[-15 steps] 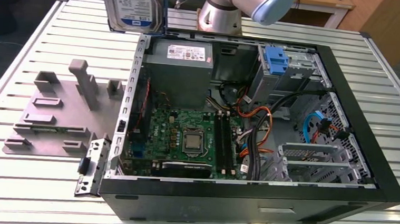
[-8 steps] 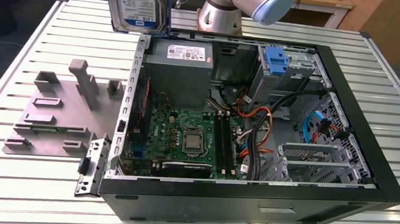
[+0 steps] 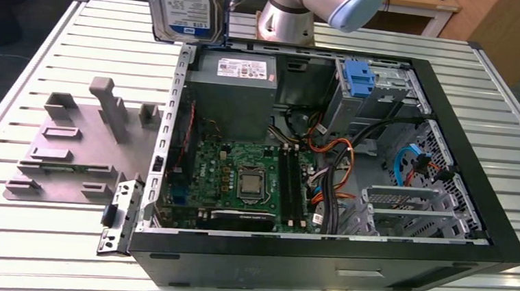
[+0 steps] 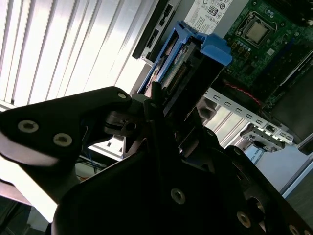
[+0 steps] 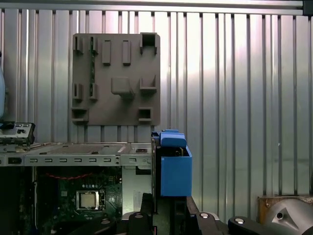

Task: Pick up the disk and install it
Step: 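Pick up the disk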

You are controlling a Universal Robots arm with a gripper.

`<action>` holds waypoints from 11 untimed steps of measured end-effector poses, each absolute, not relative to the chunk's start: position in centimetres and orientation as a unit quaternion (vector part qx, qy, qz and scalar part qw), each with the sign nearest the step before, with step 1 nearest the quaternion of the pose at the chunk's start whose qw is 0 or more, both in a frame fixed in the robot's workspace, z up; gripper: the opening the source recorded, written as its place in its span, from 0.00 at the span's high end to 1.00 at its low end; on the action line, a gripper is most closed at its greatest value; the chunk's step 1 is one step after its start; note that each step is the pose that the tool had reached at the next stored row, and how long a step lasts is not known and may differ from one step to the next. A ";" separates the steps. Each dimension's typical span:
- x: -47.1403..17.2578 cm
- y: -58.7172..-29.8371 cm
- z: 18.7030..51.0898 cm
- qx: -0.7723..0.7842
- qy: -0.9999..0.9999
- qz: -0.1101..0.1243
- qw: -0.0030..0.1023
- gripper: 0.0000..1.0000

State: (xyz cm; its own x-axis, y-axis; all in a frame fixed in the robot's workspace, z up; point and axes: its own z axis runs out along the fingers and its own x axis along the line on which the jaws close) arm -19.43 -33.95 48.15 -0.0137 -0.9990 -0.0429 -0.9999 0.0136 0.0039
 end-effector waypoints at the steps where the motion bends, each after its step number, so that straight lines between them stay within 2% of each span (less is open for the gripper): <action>1: -19.3 -33.9 48.1 -0.702 0.712 0.016 0.014 0.65; 11: -17.7 -33.8 48.1 -0.702 0.712 0.016 0.014 0.65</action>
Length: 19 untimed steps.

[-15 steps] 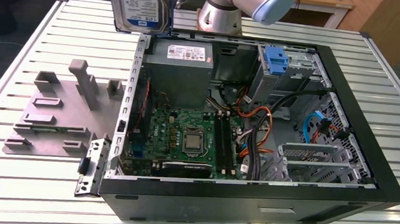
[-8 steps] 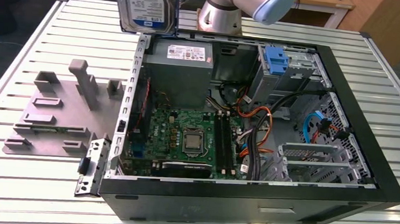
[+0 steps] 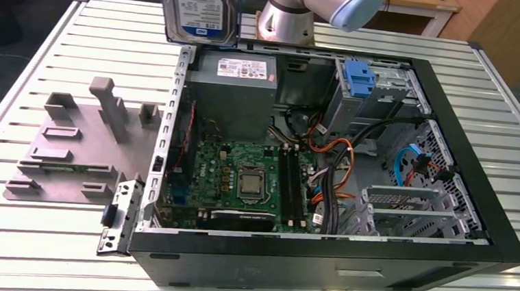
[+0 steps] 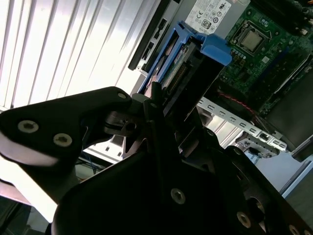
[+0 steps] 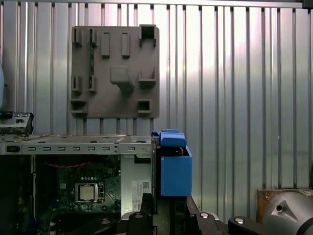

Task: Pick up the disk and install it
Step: 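Pick up the disk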

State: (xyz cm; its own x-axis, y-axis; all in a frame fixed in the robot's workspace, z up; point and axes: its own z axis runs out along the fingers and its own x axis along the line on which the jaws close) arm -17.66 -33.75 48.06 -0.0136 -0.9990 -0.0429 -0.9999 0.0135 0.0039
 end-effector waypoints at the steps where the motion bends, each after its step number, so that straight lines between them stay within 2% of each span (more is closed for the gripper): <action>1: -17.5 -33.7 48.0 -0.702 0.712 0.016 0.014 0.65; 19: -16.4 -33.7 48.0 -0.702 0.712 0.016 0.014 0.65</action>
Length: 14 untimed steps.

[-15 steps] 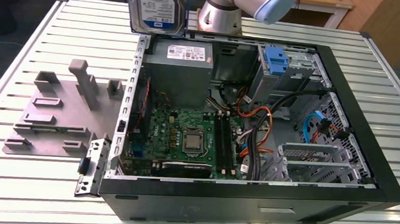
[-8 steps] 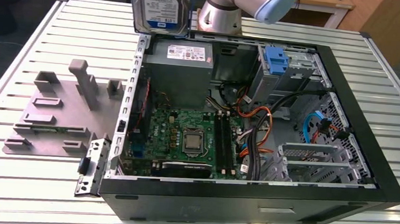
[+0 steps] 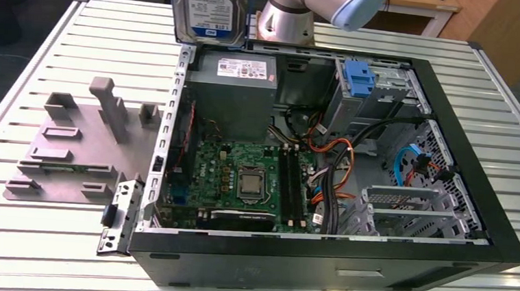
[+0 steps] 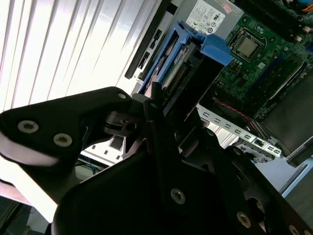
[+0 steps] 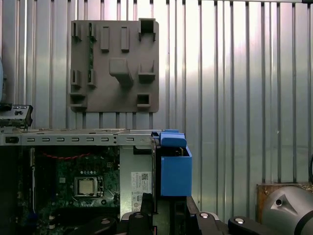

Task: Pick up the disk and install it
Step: 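Pick up the disk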

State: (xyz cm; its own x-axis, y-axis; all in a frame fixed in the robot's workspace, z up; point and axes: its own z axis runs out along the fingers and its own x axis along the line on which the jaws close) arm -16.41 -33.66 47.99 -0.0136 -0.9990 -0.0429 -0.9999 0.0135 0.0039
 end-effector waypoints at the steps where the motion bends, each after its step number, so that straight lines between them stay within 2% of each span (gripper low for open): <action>1: -16.4 -33.7 48.0 -0.702 0.712 0.016 0.014 0.65; 14: -16.2 -33.9 48.0 -0.702 0.712 0.016 0.014 0.65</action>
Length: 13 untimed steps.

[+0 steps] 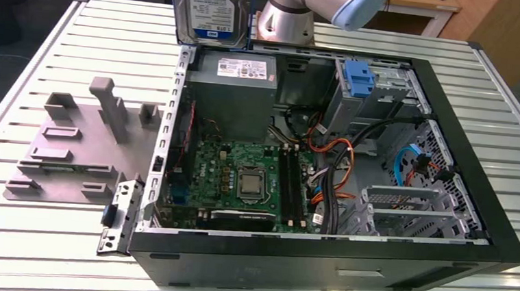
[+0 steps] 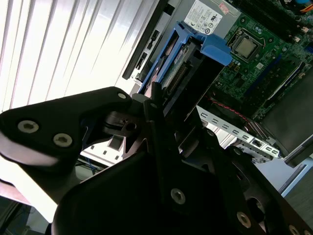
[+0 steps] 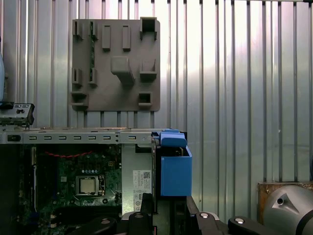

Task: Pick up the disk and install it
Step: 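Pick up the disk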

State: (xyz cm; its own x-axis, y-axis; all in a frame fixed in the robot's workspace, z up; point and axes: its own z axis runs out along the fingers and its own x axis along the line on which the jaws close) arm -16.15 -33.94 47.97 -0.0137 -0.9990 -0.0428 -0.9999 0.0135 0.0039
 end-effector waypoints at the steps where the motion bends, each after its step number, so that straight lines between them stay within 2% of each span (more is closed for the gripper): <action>1: -16.2 -33.9 48.0 -0.702 0.712 0.016 0.014 0.65; 13: -16.1 -34.0 48.0 -0.702 0.712 0.016 0.014 0.65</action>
